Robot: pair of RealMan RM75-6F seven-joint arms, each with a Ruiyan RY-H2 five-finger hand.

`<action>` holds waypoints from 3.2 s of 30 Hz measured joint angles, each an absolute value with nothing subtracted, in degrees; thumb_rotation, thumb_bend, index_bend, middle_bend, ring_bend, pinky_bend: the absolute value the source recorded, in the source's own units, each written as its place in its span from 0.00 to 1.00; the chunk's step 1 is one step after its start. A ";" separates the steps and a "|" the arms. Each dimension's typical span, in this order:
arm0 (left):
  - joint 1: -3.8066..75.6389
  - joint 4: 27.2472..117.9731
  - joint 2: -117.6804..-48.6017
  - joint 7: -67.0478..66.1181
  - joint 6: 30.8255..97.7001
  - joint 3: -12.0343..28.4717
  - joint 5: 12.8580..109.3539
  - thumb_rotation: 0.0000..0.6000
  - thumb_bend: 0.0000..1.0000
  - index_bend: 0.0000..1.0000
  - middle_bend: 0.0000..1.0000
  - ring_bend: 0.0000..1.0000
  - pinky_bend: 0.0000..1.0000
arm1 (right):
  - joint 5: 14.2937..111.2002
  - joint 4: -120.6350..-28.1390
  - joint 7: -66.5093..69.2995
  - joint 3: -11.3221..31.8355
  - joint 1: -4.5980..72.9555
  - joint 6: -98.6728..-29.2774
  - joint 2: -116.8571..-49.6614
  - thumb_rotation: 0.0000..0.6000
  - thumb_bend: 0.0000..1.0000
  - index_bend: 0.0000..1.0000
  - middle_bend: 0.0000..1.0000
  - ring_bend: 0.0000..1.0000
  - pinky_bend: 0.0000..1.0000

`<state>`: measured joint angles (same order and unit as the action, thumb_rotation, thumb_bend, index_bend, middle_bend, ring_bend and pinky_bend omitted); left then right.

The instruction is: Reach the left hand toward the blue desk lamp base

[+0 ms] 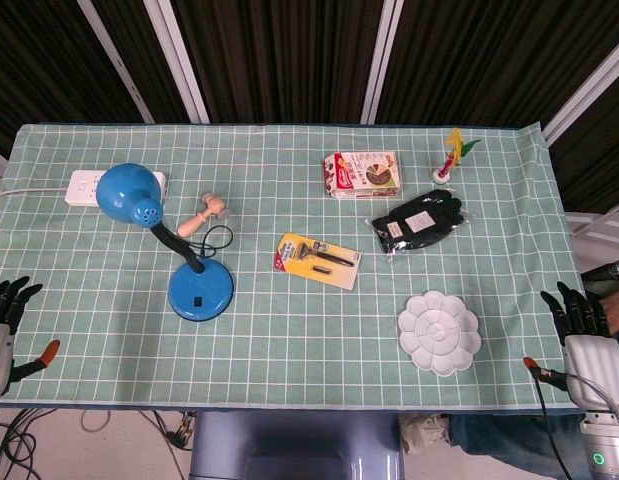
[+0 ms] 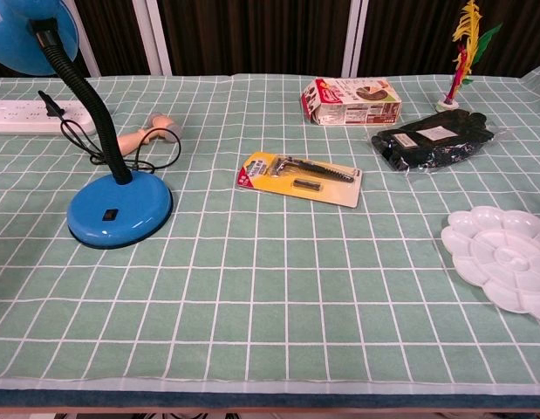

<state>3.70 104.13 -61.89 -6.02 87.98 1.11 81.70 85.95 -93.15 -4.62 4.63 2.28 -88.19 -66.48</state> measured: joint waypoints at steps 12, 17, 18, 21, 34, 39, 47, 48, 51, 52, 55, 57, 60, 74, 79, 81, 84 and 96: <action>3.39 104.43 -61.80 -6.62 87.72 1.29 81.88 1.00 0.25 0.13 0.06 0.02 0.00 | 85.75 -93.26 -4.94 4.68 2.25 -88.21 -66.54 1.00 0.17 0.12 0.03 0.02 0.00; 3.43 104.49 -61.96 -7.12 87.45 1.41 81.87 1.00 0.26 0.12 0.06 0.02 0.02 | 85.62 -93.31 -4.88 4.74 2.20 -88.24 -66.48 1.00 0.17 0.12 0.03 0.02 0.00; 3.42 104.49 -62.02 -7.22 87.44 1.44 81.89 1.00 0.26 0.12 0.06 0.02 0.03 | 85.58 -93.34 -4.88 4.73 2.19 -88.20 -66.46 1.00 0.17 0.12 0.03 0.02 0.00; 3.42 104.52 -62.14 -7.39 87.30 1.45 81.96 1.00 0.28 0.12 0.06 0.03 0.06 | 85.56 -93.41 -5.01 4.72 2.18 -88.21 -66.46 1.00 0.17 0.12 0.03 0.02 0.00; 4.18 101.74 -66.56 -8.70 89.00 2.21 85.92 1.00 0.61 0.17 0.61 0.64 0.71 | 85.25 -93.63 -5.21 4.68 2.07 -88.09 -66.49 1.00 0.17 0.12 0.03 0.02 0.00; 6.53 100.98 -68.02 -8.72 83.81 1.47 86.81 1.00 0.70 0.17 0.73 0.74 0.76 | 85.09 -93.64 -5.52 4.65 2.08 -87.97 -66.61 1.00 0.17 0.12 0.03 0.02 0.00; 12.46 100.79 -71.44 -15.14 71.47 0.87 84.29 1.00 0.80 0.17 0.80 0.80 0.79 | 84.68 -93.56 -5.49 4.83 2.10 -87.82 -66.58 1.00 0.17 0.12 0.03 0.02 0.00; 13.28 100.76 -72.29 -16.60 70.28 0.98 83.53 1.00 0.80 0.17 0.80 0.80 0.79 | 84.64 -93.56 -5.48 4.84 2.11 -87.78 -66.57 1.00 0.17 0.12 0.03 0.02 0.00; 14.96 100.52 -74.46 -20.07 67.87 1.44 81.19 1.00 0.80 0.17 0.81 0.80 0.79 | 84.53 -93.55 -5.44 4.90 2.11 -87.74 -66.54 1.00 0.17 0.12 0.03 0.02 0.00; 15.39 100.42 -75.12 -21.05 67.27 1.62 80.33 1.00 0.80 0.17 0.81 0.80 0.79 | 84.52 -93.54 -5.42 4.92 2.11 -87.77 -66.53 1.00 0.17 0.12 0.03 0.02 0.00; 16.61 99.97 -77.23 -24.24 65.69 2.28 77.25 1.00 0.80 0.17 0.81 0.80 0.79 | 84.43 -93.54 -5.39 4.95 2.10 -87.74 -66.51 1.00 0.17 0.12 0.03 0.02 0.00; 17.35 99.54 -78.69 -26.28 64.93 2.79 75.09 1.00 0.80 0.17 0.81 0.80 0.79 | 84.38 -93.54 -5.39 4.95 2.11 -87.68 -66.50 1.00 0.17 0.12 0.03 0.02 0.00; 18.42 98.77 -80.66 -28.77 63.98 3.46 72.23 1.00 0.80 0.17 0.81 0.80 0.79 | 84.29 -93.57 -5.46 4.98 2.13 -87.63 -66.48 1.00 0.17 0.12 0.03 0.02 0.00; 21.26 96.17 -85.52 -34.01 63.05 3.44 68.26 1.00 0.80 0.17 0.81 0.80 0.79 | 84.01 -93.67 -5.36 5.09 2.15 -87.50 -66.40 1.00 0.17 0.12 0.03 0.02 0.00; 21.62 95.84 -86.24 -34.88 63.45 2.99 68.02 1.00 0.80 0.17 0.81 0.80 0.79 | 83.92 -93.68 -5.43 5.08 2.15 -87.42 -66.39 1.00 0.17 0.12 0.03 0.02 0.00; 21.79 95.75 -86.44 -35.18 63.56 2.86 67.77 1.00 0.80 0.18 0.81 0.80 0.79 | 83.91 -93.69 -5.45 5.09 2.15 -87.42 -66.39 1.00 0.17 0.12 0.03 0.02 0.00; 22.08 95.67 -86.65 -35.59 63.62 2.68 67.43 1.00 0.80 0.20 0.81 0.80 0.79 | 83.89 -93.67 -5.43 5.11 2.15 -87.42 -66.39 1.00 0.17 0.12 0.03 0.02 0.00; 22.06 95.55 -86.86 -37.96 65.78 0.94 68.24 1.00 0.80 0.33 0.81 0.80 0.79 | 83.97 -93.67 -5.40 5.09 2.19 -87.39 -66.38 1.00 0.17 0.12 0.03 0.02 0.00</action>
